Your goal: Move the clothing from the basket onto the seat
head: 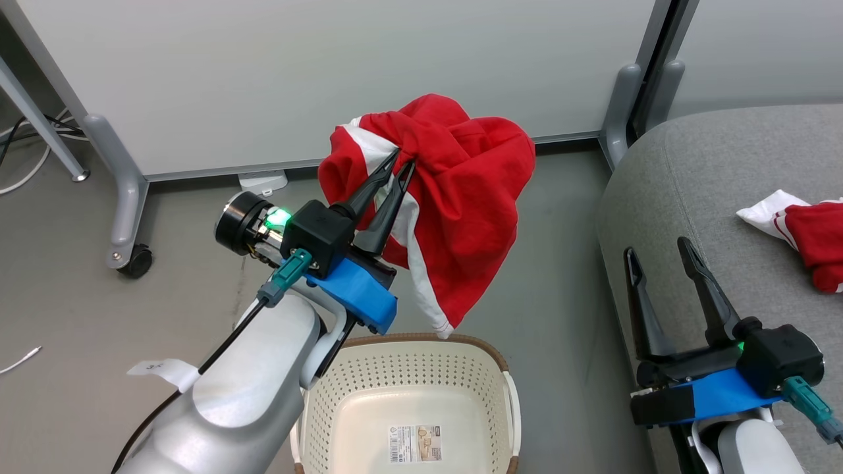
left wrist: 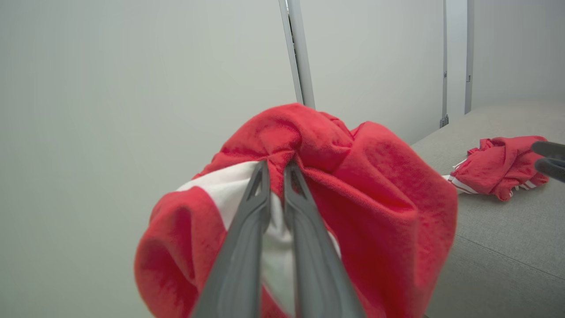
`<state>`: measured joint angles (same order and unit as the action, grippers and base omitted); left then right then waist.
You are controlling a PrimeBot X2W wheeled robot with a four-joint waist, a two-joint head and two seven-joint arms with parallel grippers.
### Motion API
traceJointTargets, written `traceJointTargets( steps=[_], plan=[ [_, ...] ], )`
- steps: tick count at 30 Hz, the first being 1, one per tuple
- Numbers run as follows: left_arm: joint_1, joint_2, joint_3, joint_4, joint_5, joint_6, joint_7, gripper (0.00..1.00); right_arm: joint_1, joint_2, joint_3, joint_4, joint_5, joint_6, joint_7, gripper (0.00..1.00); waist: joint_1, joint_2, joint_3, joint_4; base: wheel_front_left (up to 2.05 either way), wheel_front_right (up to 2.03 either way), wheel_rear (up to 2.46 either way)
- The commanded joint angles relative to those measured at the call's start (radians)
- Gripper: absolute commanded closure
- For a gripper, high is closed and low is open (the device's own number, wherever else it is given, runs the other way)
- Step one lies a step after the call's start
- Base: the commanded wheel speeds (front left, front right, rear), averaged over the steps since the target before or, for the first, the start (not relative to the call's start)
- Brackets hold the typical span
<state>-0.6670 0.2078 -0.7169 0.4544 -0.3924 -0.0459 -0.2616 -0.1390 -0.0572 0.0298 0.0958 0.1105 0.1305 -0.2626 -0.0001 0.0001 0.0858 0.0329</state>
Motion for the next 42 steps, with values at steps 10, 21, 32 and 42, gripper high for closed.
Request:
traceJointTargets(
  steps=[10,21,32,42],
  plan=[
    [0.009,-0.001,0.005,-0.010,0.018,-0.008,-0.005,1.00,-0.013,-0.015,0.098,0.010,0.026,0.001,-0.003,0.00,0.0001,-0.0001,-0.005,0.002,0.00,0.00,0.00],
    [-0.010,-0.015,-0.013,0.000,0.031,-0.019,-0.005,1.00,-0.089,-0.065,0.281,0.053,0.065,0.001,-0.003,0.00,0.0001,-0.0001,0.002,0.021,0.00,0.00,0.00],
    [-0.014,-0.042,-0.032,0.001,0.041,-0.031,-0.005,1.00,-0.193,-0.056,0.356,0.152,0.094,0.001,-0.003,0.00,0.0001,-0.0001,0.008,0.046,0.00,0.00,0.00],
    [-0.022,-0.068,-0.045,0.000,0.051,-0.041,-0.005,1.00,-0.279,-0.017,0.374,0.266,0.122,0.001,-0.003,0.00,0.0001,-0.0001,0.027,0.056,0.00,0.00,0.00]
  ],
)
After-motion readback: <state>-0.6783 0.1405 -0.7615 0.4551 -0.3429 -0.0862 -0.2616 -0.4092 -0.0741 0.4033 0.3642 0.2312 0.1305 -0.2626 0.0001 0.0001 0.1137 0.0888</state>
